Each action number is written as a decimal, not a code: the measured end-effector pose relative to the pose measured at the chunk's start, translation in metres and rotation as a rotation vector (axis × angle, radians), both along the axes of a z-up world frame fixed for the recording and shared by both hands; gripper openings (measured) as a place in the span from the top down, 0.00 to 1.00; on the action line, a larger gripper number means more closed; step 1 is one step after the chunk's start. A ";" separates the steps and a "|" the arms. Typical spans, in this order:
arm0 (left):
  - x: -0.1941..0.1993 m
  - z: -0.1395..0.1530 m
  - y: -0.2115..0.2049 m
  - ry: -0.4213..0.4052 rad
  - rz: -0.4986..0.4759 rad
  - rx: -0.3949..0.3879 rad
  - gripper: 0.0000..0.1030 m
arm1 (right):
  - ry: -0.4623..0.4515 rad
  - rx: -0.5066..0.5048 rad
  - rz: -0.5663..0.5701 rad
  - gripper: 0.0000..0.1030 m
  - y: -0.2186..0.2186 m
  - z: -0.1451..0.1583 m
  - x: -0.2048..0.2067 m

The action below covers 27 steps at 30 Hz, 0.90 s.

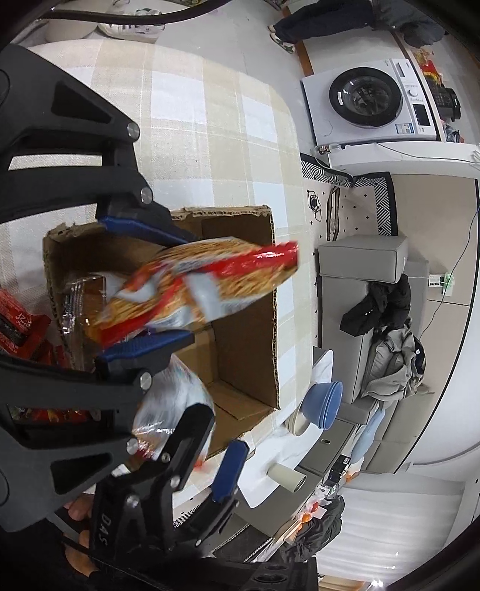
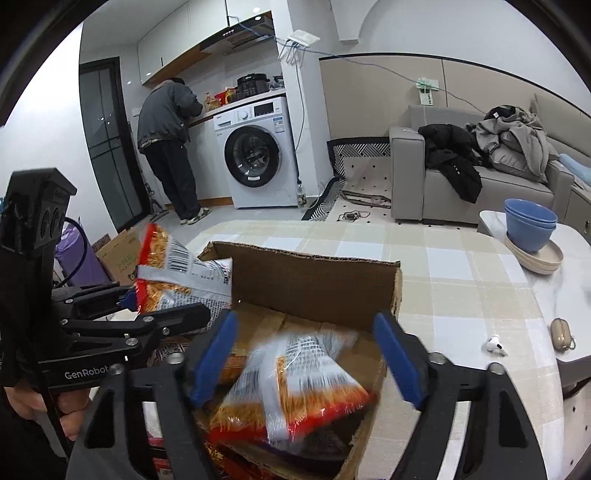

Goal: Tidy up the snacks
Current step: 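Carry both bags over the box and release them inside, then move the right gripper back toward the blue cookie pack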

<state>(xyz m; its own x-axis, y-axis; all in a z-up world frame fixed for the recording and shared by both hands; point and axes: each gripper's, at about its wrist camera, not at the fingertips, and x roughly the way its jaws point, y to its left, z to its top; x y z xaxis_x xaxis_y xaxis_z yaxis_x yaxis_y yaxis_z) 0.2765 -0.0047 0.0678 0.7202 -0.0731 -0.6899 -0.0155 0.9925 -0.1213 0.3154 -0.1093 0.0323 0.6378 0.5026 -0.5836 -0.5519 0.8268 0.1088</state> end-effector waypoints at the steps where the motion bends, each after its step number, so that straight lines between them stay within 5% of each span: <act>1: -0.002 0.002 0.000 -0.005 -0.003 -0.001 0.44 | -0.004 0.012 0.003 0.17 -0.003 0.003 -0.002; 2: -0.005 0.004 0.000 -0.010 -0.013 -0.007 0.41 | -0.007 0.015 0.001 0.14 -0.006 0.005 -0.005; 4: -0.011 0.008 -0.002 -0.017 -0.025 -0.012 0.18 | -0.015 0.008 -0.007 0.07 -0.010 0.007 -0.009; 8: -0.031 0.018 -0.005 -0.054 0.010 0.032 0.02 | -0.022 0.005 -0.037 0.01 -0.024 0.015 -0.019; 27: -0.132 0.011 0.010 -0.059 0.053 0.000 0.01 | 0.043 -0.005 -0.088 0.01 -0.073 -0.007 -0.074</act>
